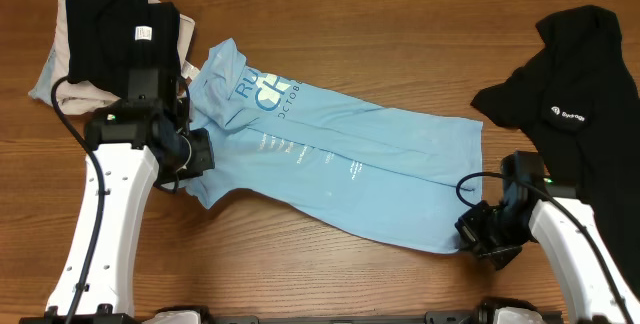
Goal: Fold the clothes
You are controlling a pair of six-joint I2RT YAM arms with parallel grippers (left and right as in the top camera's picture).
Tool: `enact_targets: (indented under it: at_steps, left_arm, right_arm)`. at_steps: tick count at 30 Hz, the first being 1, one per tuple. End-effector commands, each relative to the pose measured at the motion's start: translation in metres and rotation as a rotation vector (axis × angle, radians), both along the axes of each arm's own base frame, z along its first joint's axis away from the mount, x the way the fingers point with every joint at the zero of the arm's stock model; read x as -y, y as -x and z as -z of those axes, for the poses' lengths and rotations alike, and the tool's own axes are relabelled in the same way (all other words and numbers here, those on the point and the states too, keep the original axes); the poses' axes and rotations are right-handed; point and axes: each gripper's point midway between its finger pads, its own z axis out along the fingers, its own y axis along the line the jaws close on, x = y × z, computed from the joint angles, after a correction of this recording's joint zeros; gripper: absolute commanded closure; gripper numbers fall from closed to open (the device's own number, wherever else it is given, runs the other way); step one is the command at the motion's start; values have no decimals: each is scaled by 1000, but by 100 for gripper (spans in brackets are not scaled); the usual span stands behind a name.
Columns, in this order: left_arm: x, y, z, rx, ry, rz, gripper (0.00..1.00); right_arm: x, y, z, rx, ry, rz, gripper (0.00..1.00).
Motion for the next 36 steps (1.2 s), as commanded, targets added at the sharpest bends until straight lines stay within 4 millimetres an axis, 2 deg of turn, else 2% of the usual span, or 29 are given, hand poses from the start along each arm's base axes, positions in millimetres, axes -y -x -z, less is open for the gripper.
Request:
enact_targets:
  at_steps: [1,7,12,15,20,26,29,31,32,34,35,36]
  left_arm:
    - [0,-10,-15,49,-10,41,96]
    - [-2,-29,-14,101,-23,39,96]
    - [-2,-62,-7,180,-25,38,96]
    - [-2,-85,2,220,-26,38,96]
    - [-3,-123,24,276,-27,37,96]
    - [-1,-166,45,368,-21,41,96]
    - [12,-185,58,406,26,69,96]
    - [20,-189,66,407,46,87,95]
    - [25,-191,71,404,54,96,92]
    - [33,-192,82,393,59,114,77]
    - [37,-193,85,389,60,121,61]
    - [39,-193,88,387,58,126,48]
  right_arm:
    - [0,-22,-25,142,1,-49,96]
    - [15,-53,-41,256,83,-71,96]
    - [31,-84,-56,357,173,-68,96]
    - [35,-100,-57,402,196,-76,96]
    - [39,-130,-43,450,208,-96,96]
    - [44,-175,-21,532,220,-132,96]
    - [43,-198,-9,583,215,-152,96]
    - [44,-204,-6,596,216,-154,96]
    - [44,-206,-5,604,219,-157,96]
    - [45,-211,-6,627,225,-177,93]
    - [45,-212,-7,634,227,-183,87]
    - [45,-214,-8,644,231,-198,75]
